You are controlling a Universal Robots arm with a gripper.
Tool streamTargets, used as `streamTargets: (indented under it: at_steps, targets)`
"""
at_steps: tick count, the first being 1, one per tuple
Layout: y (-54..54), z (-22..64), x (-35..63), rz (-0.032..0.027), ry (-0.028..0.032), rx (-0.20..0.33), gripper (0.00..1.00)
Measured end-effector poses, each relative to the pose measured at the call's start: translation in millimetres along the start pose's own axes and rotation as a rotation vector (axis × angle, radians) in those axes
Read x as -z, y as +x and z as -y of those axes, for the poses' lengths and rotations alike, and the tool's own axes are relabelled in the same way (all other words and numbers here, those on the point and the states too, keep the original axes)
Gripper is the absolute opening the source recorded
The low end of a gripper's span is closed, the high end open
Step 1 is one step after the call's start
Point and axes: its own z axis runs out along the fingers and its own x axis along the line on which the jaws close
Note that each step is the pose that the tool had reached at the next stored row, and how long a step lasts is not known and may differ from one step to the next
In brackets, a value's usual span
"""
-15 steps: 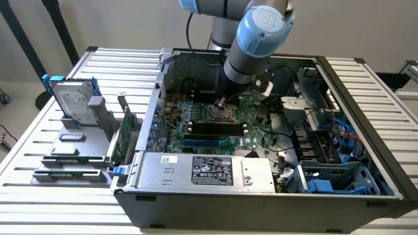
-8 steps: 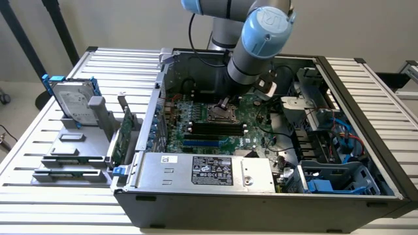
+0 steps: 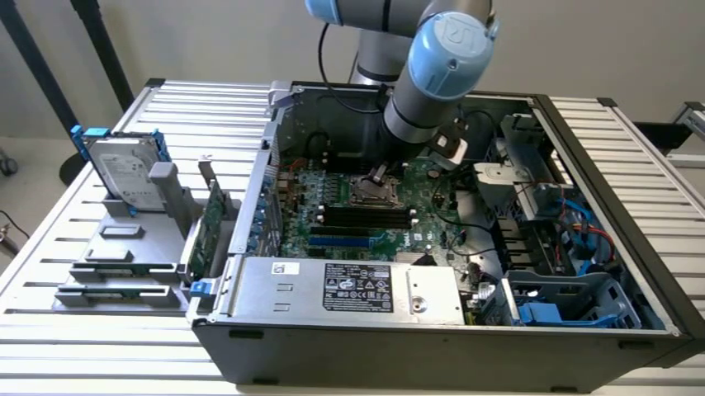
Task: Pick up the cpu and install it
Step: 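Close the cpu cover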
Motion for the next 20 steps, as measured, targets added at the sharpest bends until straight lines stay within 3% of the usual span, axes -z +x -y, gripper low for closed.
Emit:
streamTargets:
  at_steps: [4, 9, 16, 20]
  targets:
    - [-1.3, 2.1, 1.8, -0.0084, 0.0042, 0.001, 0.11]
    - [-6.6, 13.8, 2.1, -0.0161, 0.0085, 0.002, 0.11]
    - [-18.4, 36.8, -0.2, -0.0153, 0.0132, 0.0, 0.11]
    - [-19.6, 39.8, 0.0, -0.0151, 0.0142, -0.001, 0.11]
